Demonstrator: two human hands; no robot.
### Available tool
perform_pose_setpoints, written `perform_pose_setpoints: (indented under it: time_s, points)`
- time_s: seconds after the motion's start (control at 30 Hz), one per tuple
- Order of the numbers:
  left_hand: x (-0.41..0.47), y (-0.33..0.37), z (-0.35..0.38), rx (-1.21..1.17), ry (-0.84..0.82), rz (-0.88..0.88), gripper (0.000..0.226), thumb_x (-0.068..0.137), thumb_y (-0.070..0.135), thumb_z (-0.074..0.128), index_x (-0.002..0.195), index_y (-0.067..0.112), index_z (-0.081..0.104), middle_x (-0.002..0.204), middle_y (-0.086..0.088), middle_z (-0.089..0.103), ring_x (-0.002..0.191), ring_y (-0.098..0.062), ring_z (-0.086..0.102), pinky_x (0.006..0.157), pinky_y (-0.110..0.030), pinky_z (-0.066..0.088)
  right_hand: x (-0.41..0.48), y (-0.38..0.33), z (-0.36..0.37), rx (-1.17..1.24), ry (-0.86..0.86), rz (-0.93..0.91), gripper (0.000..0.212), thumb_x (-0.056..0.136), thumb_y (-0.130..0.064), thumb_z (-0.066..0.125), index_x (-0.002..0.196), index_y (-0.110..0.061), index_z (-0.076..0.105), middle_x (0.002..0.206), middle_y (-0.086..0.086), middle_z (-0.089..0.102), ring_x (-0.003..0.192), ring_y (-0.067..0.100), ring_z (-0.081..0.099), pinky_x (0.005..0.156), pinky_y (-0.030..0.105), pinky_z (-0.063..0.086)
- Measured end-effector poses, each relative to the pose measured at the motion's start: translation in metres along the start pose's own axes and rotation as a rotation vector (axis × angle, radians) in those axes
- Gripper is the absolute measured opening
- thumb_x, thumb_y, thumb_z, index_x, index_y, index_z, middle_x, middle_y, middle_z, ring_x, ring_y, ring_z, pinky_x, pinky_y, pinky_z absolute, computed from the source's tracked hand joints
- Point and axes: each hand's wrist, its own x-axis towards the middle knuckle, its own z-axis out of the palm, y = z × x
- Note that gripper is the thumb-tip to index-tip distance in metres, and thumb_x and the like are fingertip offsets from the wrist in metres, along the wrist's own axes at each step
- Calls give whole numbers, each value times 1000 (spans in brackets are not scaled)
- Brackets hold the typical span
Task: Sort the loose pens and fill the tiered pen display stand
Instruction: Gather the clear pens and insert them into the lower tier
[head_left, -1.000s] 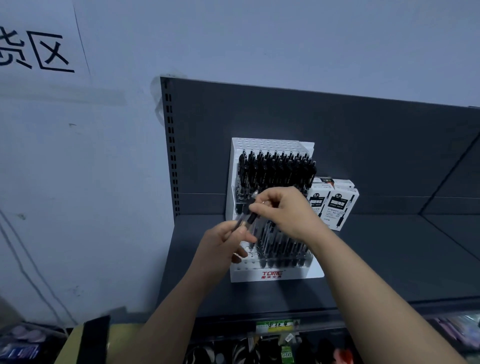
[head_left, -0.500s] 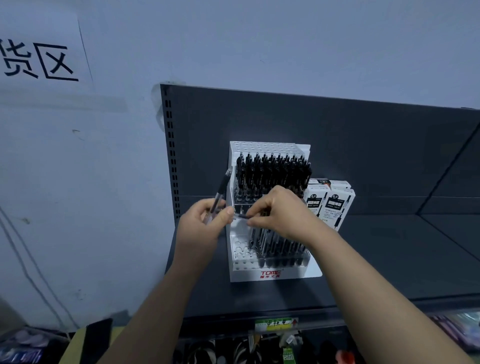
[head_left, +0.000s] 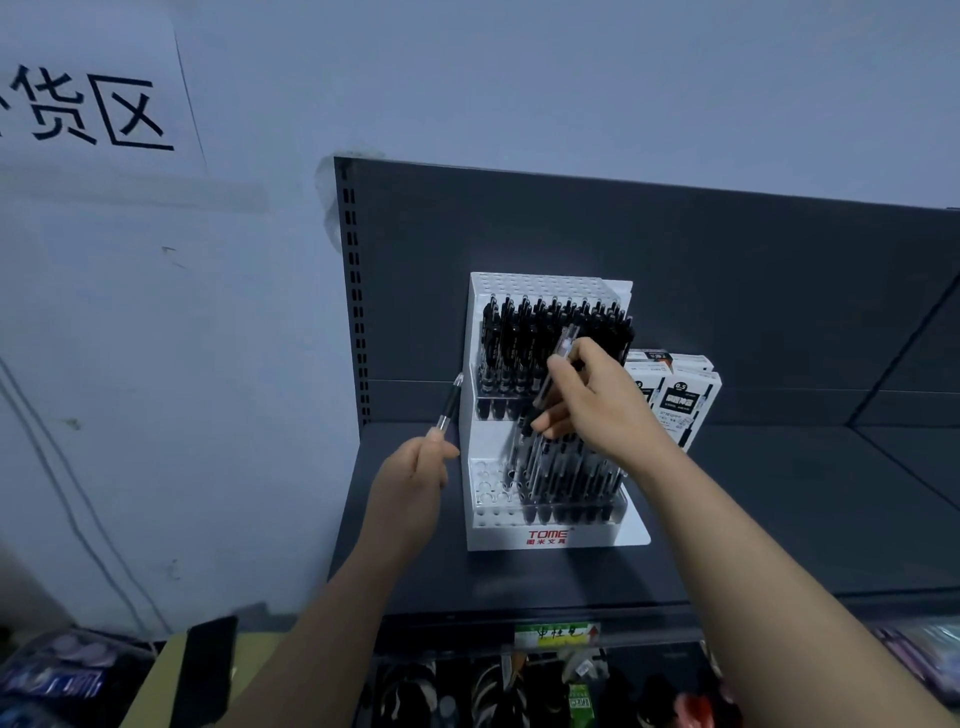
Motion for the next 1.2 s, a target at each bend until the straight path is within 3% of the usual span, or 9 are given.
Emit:
perform_pose_setpoints:
  time_s: [0.07,0.17,0.43,0.57,0.67,0.87,1.0,1.1,1.2]
  points:
    - [0,-6,3,42,-21,6,36,102,27,34,83,14,62,72,-2,51,65,-13,47,59,-26,36,2,3,2,-139,15,-31,23,101,-26,47,85,-9,46,74,10,68,61,20,69,61,42,57]
    - [-1,-12,6,79,-43,23,32,101,20,36,84,11,62,72,-3,51,64,-13,45,57,-27,35,9,13,4,-423,46,-127,15,95,-20,57,87,-8,52,74,0,60,60,11,53,59,30,47]
    - [3,-22,11,81,-47,7,32,101,22,36,87,12,64,70,-1,51,62,-12,46,57,-28,35,18,32,12,-647,-56,-164,10,94,-26,59,100,-19,53,87,-1,65,79,20,60,73,40,52]
    - [4,-21,12,78,-42,4,33,101,22,37,87,11,64,72,-2,52,64,-13,46,59,-30,36,20,32,15,-789,-95,-182,20,99,-30,47,94,-12,54,86,4,60,89,24,50,74,35,39]
    - [5,-20,12,75,-44,2,33,101,22,37,87,11,65,71,-2,52,64,-13,46,60,-29,36,22,33,15,-873,-136,-169,26,99,-33,47,102,-11,60,102,0,50,104,20,41,92,36,38]
    - [7,-16,11,32,-78,-18,26,100,21,42,88,24,65,69,4,53,61,-8,46,57,-26,36,25,42,18,-808,-35,-128,17,90,-28,64,99,-15,70,109,0,44,108,18,37,101,34,37]
    - [4,-12,9,4,-108,35,34,96,26,53,63,33,59,54,10,49,47,-3,36,49,-21,31,27,40,22,-775,-15,-106,15,85,-29,71,93,-17,71,110,-1,48,108,17,39,100,34,39]
    - [2,-9,8,6,-116,62,25,94,23,56,73,32,66,56,15,53,49,-1,39,47,-14,32,29,36,21,-752,-55,-97,10,84,-27,73,88,-17,72,105,-4,46,106,15,37,103,36,38]
    - [4,-9,7,0,-86,55,13,93,24,58,85,25,69,65,7,55,50,-1,40,48,-12,34,30,34,20,-791,-54,-111,9,84,-27,73,87,-18,73,102,-6,45,104,15,36,103,37,37]
